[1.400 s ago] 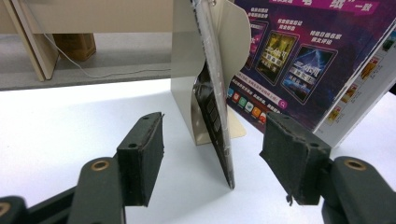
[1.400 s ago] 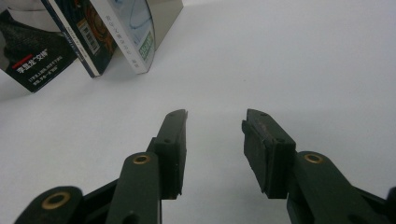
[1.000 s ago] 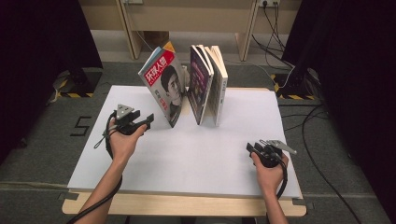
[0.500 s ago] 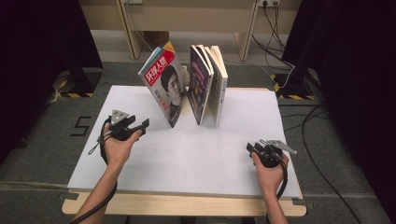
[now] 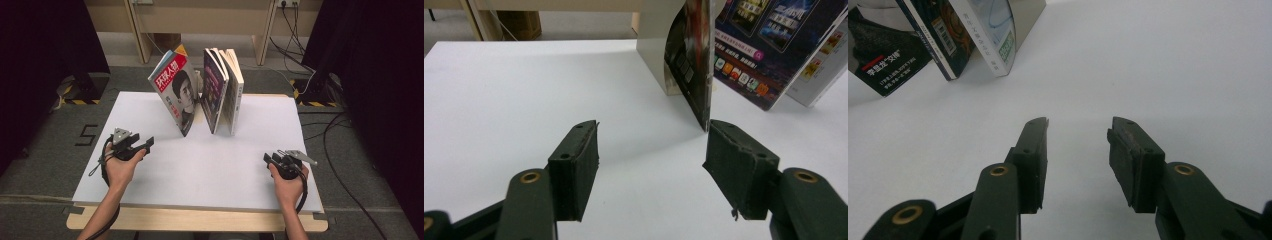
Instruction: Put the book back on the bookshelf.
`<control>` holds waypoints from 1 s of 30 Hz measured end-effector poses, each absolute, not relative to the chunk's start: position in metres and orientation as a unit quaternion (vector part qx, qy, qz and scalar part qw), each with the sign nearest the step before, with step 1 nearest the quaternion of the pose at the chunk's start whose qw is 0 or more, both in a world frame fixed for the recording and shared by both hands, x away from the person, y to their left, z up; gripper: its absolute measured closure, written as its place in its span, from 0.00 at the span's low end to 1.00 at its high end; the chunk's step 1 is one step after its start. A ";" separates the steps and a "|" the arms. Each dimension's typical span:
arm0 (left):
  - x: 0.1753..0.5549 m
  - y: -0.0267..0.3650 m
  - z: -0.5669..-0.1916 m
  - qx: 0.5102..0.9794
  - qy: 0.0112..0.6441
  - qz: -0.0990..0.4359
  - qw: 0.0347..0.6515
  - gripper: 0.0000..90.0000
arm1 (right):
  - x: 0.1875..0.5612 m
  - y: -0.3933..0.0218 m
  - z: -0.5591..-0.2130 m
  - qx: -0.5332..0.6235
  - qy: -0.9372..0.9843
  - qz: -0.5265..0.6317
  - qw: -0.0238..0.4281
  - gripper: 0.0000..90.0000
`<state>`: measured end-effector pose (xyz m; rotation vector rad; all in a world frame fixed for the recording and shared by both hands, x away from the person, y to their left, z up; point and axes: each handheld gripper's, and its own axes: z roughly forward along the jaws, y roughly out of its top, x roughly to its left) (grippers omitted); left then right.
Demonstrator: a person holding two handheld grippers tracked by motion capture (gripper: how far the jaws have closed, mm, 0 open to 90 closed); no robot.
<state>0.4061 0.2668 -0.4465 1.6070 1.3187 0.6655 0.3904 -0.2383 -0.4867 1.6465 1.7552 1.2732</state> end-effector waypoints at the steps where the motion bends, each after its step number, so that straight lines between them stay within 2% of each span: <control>1: 0.405 0.268 -0.448 0.653 0.537 0.270 0.460 0.41 | 0.390 -0.238 -0.487 0.592 0.630 0.458 0.208 0.66; 30: 0.377 0.308 -0.473 0.644 0.556 0.274 0.449 0.41 | 0.390 -0.237 -0.487 0.592 0.630 0.457 0.208 0.66</control>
